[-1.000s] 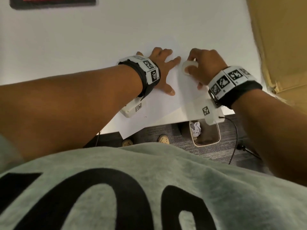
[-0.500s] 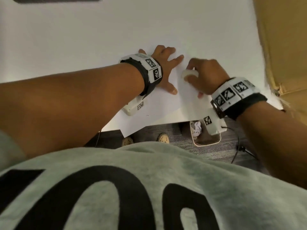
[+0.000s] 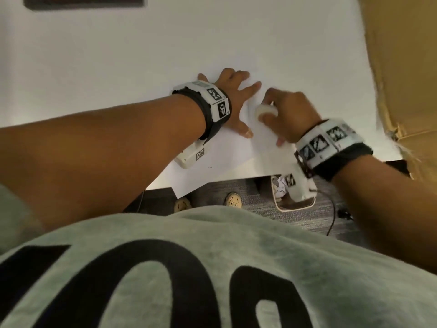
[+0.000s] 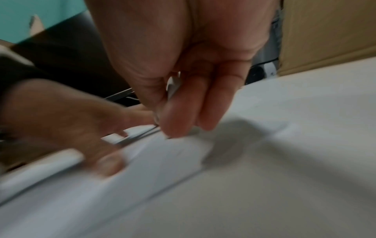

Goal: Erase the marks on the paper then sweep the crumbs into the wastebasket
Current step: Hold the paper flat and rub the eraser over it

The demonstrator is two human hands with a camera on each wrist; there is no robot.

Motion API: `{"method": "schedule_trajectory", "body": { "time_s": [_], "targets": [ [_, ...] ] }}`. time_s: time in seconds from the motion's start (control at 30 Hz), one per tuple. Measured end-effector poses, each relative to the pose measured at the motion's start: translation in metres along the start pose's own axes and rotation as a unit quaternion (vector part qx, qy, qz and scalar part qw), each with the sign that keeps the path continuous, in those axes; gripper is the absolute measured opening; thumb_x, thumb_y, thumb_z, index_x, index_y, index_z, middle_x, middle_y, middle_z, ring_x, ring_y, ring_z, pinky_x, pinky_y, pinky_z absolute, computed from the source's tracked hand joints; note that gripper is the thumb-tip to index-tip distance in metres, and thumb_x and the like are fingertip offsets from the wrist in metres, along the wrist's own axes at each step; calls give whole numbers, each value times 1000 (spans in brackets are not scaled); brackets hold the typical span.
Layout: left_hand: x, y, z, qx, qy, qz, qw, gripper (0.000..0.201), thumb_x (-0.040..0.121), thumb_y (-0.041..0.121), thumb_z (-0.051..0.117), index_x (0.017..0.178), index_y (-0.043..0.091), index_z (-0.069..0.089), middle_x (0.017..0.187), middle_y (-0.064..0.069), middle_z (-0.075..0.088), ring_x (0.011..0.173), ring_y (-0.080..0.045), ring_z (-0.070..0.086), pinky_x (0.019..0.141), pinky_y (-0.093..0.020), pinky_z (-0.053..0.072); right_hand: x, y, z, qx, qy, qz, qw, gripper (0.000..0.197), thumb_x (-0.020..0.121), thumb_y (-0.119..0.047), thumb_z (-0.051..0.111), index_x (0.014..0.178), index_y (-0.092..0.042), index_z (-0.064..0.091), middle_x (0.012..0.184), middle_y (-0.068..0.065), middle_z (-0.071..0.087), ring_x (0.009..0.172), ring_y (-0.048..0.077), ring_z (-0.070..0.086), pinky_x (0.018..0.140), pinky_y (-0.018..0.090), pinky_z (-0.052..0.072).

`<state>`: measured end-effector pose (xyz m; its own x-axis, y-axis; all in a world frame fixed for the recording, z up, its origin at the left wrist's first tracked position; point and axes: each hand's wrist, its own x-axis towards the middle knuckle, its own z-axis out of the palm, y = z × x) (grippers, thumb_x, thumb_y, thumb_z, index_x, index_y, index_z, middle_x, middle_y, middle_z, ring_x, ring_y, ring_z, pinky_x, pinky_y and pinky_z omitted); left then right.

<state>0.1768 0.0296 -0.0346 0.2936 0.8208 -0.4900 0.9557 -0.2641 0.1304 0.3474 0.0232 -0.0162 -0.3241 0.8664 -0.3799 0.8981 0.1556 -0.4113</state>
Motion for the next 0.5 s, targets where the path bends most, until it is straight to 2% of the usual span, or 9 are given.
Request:
{"method": "schedule_trajectory", "body": {
  "time_s": [0.1,0.2,0.33,0.43,0.5],
  "targets": [
    [2,-1,-1,-5,2,-4,1000,114,61,81,58,148,39,-3,157,9,-4,143,-23,-5,99,-72,18,-5,-3,3,-10,-20,-5,1000,6,92,-25,56,96,-24,52,78,5,63,40,19,64,37,25,44],
    [3,-1,-3,-8,9,-18,1000,113,60,83,55,147,39,-3,156,9,-3,143,-23,-4,99,-72,19,20,-5,-17,-12,32,18,999,8,90,-22,55,97,-19,56,86,11,66,46,27,67,41,31,53],
    [1,-14,-7,-25,30,-80,996,114,57,90,46,147,38,-2,154,8,3,141,-24,2,99,-66,26,22,-7,-14,-29,24,6,999,10,90,-23,53,97,-17,56,82,10,65,44,27,66,49,39,58],
    [-6,-27,-8,-22,36,-108,993,106,64,86,43,148,33,4,152,4,10,140,-27,6,98,-62,28,27,-11,-11,-32,11,10,999,9,90,-24,55,98,-19,54,90,9,63,44,25,66,47,33,56],
    [-12,-27,-9,0,43,-109,993,103,68,83,45,146,24,16,147,0,18,136,-27,14,96,-60,29,41,-14,-19,-37,27,17,999,9,89,-24,58,97,-22,54,97,10,62,45,26,66,45,30,53]
  ]
}}
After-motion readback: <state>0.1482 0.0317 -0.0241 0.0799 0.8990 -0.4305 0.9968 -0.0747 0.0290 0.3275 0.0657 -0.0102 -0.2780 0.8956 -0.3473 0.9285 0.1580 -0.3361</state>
